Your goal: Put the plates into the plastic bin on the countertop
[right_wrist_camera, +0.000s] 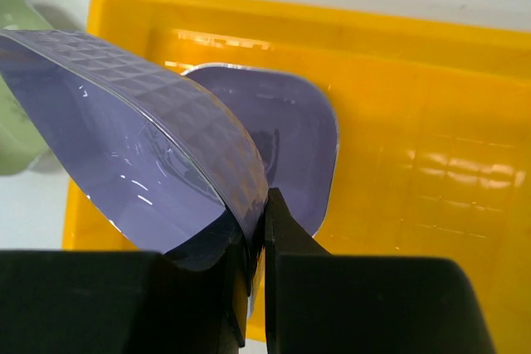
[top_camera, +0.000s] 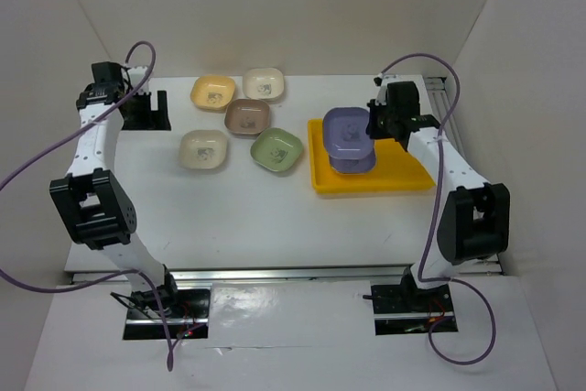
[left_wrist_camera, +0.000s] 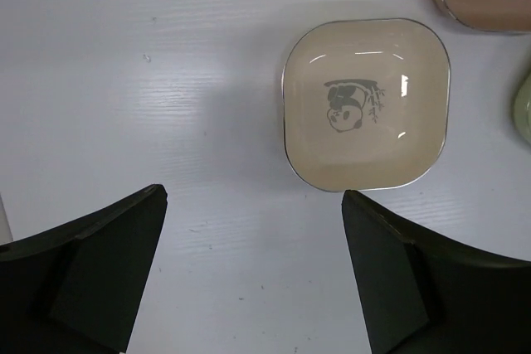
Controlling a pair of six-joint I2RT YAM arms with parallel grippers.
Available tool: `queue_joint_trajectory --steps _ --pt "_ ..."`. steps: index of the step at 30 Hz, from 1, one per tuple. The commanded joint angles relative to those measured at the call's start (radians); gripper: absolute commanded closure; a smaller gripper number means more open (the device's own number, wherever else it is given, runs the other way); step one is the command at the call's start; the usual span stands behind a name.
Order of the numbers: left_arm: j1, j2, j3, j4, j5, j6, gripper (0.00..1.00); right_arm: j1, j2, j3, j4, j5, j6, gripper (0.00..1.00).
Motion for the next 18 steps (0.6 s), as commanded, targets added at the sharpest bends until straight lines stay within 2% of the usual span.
queue_joint_trajectory --steps 1,12,17,18 --pt "0.005 0.053 -0.025 0.049 0.074 0.089 0.00 -0.022 0.035 -0.011 -0.005 -0.095 -0.055 1.00" --pt "0.014 0.120 -0.065 0.070 0.177 0.135 0.00 -0.034 0.175 0.100 -0.017 -0.052 -0.064 1.00" --pt "0.014 0.129 -0.056 0.060 0.198 0.135 0.00 -0.034 0.199 0.144 -0.041 -0.077 -0.064 0.97" --pt "0.014 0.129 -0.046 0.060 0.198 0.135 0.00 -0.034 0.199 0.144 -0.041 -0.077 -0.064 0.94"
